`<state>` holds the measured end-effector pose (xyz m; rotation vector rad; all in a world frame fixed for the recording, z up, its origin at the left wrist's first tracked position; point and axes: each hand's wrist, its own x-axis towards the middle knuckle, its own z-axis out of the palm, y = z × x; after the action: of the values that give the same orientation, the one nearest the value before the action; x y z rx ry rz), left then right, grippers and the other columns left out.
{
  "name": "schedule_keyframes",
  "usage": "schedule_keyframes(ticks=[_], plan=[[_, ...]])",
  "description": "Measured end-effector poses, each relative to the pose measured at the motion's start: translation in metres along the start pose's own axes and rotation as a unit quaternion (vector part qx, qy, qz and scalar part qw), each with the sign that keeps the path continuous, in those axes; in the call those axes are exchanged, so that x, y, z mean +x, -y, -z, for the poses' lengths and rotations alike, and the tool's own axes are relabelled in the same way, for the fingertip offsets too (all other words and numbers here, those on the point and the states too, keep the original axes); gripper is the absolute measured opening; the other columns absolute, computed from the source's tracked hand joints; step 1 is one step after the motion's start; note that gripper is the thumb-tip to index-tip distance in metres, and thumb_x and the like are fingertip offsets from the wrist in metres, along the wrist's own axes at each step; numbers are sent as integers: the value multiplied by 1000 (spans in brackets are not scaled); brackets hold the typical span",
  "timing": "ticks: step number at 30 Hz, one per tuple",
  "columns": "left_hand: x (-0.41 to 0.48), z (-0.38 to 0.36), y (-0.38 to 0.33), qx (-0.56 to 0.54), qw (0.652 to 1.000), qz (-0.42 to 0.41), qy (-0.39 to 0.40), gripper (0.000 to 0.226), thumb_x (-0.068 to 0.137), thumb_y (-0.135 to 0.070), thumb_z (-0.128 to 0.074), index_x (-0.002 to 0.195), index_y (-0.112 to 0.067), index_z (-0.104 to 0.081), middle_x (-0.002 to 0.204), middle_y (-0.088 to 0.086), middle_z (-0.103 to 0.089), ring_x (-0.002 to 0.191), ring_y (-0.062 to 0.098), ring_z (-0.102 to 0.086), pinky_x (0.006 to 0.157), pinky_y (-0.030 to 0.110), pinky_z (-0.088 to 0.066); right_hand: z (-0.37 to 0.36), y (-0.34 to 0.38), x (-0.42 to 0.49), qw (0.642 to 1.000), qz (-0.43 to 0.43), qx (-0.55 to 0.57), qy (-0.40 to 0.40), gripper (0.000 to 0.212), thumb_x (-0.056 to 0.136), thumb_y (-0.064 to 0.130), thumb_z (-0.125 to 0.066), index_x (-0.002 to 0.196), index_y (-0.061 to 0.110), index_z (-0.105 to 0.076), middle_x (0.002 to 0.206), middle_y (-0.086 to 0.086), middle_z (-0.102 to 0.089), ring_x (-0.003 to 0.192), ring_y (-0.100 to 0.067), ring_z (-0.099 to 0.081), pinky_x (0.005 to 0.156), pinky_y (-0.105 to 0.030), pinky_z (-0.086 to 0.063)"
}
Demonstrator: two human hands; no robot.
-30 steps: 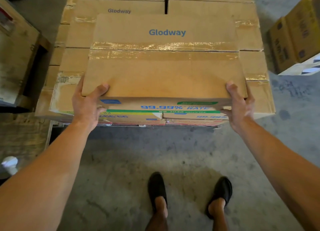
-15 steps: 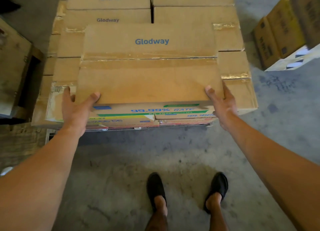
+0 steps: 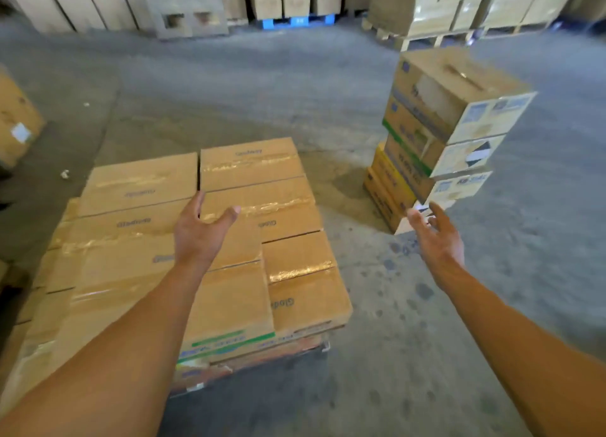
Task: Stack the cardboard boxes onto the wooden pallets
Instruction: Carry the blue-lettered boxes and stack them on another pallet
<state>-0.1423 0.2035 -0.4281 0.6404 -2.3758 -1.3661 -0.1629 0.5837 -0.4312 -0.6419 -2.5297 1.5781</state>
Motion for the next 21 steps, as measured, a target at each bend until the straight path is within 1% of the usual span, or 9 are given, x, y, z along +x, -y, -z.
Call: schedule_keyframes(ticks=[3,7,10,15,19,21], plan=[[-11,-86,-91,-51,997,-37,40,81,83,-47,-78,151,-18,-46,155,3,-46,143,16,-43,110,26,-32,70,18,40,999,6,19,-49,74,90,64,-60,153,30,-42,152,-7,-50,138,-31,-47,112,-44,-35],[-24,-179,-197,-87,987,-90,98,80,83,-50,-77,150,-18,-47,153,6,-48,141,19,-45,112,33,-36,148,38,86,995,35,26,-92,74,94,62,-55,155,22,-39,154,-10,-47,140,-33,-45,112,-45,-34],[-18,-231,-256,-86,981,-123,121,81,82,-53,-77,150,-20,-48,153,8,-49,140,20,-46,112,34,-36,185,47,118,992,37,36,-114,75,95,61,-54,155,19,-37,156,-9,-45,141,-33,-43,114,-44,-33],[17,-301,-316,-80,971,-156,163,82,84,-53,-75,153,-20,-44,155,10,-45,142,21,-44,113,36,-35,209,53,182,988,36,55,-139,75,96,60,-54,155,18,-37,155,-11,-46,140,-34,-44,113,-46,-34],[67,-359,-338,-90,969,-146,176,89,78,-58,-77,152,-20,-44,155,12,-45,142,21,-44,114,38,-35,207,62,241,987,36,58,-146,67,98,54,-55,152,17,-40,151,-10,-50,136,-33,-48,109,-43,-38],[96,-391,-346,-89,969,-137,187,90,79,-58,-77,153,-20,-43,156,13,-44,143,23,-43,115,40,-34,201,68,278,987,39,51,-146,63,99,52,-54,151,17,-42,151,-9,-50,134,-32,-50,108,-43,-39]])
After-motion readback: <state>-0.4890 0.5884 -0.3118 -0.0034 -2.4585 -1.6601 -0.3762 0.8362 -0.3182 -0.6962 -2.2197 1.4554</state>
